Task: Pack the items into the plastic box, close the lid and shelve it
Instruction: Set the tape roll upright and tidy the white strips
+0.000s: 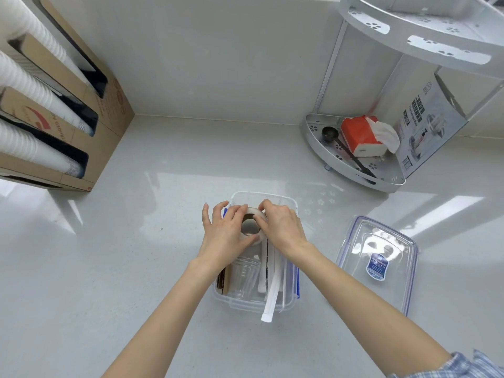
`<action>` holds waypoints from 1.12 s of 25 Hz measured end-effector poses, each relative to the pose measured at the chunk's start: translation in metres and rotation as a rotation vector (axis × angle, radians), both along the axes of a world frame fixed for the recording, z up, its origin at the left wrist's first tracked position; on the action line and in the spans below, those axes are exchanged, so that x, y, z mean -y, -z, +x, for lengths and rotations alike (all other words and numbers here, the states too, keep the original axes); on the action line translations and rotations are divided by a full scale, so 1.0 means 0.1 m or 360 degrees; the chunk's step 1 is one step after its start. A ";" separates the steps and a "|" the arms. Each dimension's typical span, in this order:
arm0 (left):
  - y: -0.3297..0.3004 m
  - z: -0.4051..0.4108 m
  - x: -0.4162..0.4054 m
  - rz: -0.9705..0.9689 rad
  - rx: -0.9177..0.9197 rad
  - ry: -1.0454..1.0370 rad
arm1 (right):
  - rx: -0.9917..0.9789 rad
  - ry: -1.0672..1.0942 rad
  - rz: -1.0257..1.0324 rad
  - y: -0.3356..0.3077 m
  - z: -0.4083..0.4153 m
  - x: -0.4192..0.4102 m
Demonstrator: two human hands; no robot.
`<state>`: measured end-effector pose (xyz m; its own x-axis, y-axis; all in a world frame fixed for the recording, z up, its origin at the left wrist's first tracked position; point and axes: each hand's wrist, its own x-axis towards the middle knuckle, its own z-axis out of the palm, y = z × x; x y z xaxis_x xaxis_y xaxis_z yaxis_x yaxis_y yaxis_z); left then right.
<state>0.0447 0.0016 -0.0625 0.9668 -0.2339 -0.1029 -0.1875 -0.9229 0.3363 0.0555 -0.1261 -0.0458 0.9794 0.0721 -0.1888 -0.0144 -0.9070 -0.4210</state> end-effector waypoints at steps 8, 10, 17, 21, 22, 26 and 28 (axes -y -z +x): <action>0.01 -0.02 0.01 0.0129 -0.0023 0.0064 | -0.0262 -0.0331 -0.0276 -0.08 0.03 0.03; 0.00 -0.01 0.01 0.0124 -0.0032 0.0071 | -0.0333 -0.0447 -0.0399 -0.05 0.03 0.04; 0.00 -0.02 0.00 0.0123 -0.0034 0.0085 | -0.0043 -0.0424 -0.0657 0.15 -0.06 -0.01; -0.02 -0.03 0.01 0.0138 -0.0039 0.0081 | -0.0026 -0.0394 -0.0675 0.16 -0.06 -0.03; -0.03 -0.03 0.01 0.0147 -0.0041 0.0082 | -0.0036 -0.0395 -0.0686 0.15 -0.06 -0.03; -0.04 -0.04 0.02 0.0179 -0.0057 0.0080 | -0.0080 -0.0407 -0.0773 0.11 -0.06 -0.03; -0.06 -0.02 0.04 0.0182 -0.0075 0.0073 | -0.0069 -0.0398 -0.0803 0.11 -0.07 -0.02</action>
